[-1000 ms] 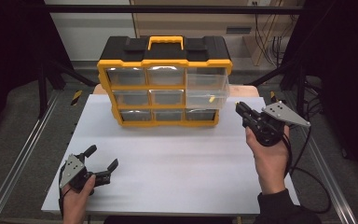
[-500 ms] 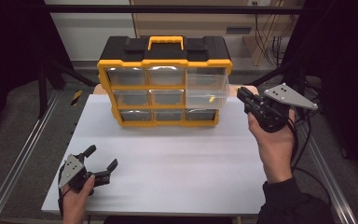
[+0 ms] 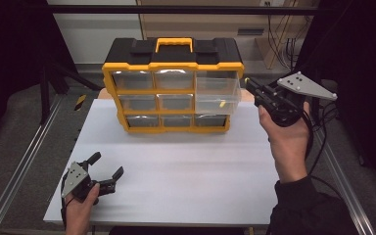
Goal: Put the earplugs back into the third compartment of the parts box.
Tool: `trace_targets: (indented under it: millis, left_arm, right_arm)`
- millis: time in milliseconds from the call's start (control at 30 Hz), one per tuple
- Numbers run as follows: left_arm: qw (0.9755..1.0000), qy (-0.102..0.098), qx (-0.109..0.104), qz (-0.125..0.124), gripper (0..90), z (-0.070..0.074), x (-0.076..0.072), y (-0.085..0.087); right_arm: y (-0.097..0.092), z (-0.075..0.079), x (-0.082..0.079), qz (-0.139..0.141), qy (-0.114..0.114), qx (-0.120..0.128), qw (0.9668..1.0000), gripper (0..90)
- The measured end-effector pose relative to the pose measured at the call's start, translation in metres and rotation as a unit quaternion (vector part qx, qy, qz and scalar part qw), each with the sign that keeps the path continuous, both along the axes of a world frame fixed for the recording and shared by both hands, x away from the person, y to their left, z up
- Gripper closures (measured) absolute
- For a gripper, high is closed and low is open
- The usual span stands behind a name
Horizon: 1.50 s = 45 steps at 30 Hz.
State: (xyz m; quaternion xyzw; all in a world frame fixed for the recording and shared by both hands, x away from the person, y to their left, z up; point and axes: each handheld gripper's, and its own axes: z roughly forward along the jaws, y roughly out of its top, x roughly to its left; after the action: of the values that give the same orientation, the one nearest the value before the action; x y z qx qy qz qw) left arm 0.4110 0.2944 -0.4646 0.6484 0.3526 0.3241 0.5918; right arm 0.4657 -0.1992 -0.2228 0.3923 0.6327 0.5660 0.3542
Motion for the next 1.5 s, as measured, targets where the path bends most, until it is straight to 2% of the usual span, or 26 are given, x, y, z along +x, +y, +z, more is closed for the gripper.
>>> trace_targets:
  millis: [100, 300, 400, 867, 1233, 1367, 1500]
  left_arm:
    - [1.0000, -0.001, -0.001, 0.002, 1.2, 0.001, 0.000, 0.001]
    - [1.0000, -0.002, -0.001, 0.001, 1.2, 0.001, 0.000, 0.000]
    - [1.0000, -0.005, 0.000, 0.002, 1.3, 0.002, 0.000, 0.001]
    - [1.0000, -0.004, 0.001, 0.002, 1.3, 0.002, 0.000, 0.001]
    - [1.0000, -0.003, 0.002, 0.001, 1.2, 0.001, 0.000, 0.001]
    - [1.0000, -0.002, 0.000, 0.001, 1.3, 0.001, 0.000, 0.001]
    - [1.0000, -0.003, 0.001, 0.001, 1.3, 0.001, 0.000, 0.001]
  right_arm:
    - [0.001, 0.004, 0.001, -0.001, -0.005, 0.012, 0.9999, 83.7]
    - [0.002, 0.011, 0.003, 0.000, -0.005, 0.014, 0.9999, 83.7]
    - [0.003, 0.014, 0.004, -0.003, -0.014, 0.014, 0.9998, 83.8]
    - [0.008, 0.018, 0.013, 0.006, -0.008, 0.029, 0.9995, 83.7]
    - [0.018, 0.015, 0.018, 0.015, -0.003, 0.024, 0.9996, 83.6]
    - [0.019, 0.018, 0.020, 0.017, -0.005, 0.033, 0.9993, 83.5]
    - [0.021, 0.020, 0.021, 0.018, -0.005, 0.031, 0.9993, 83.5]
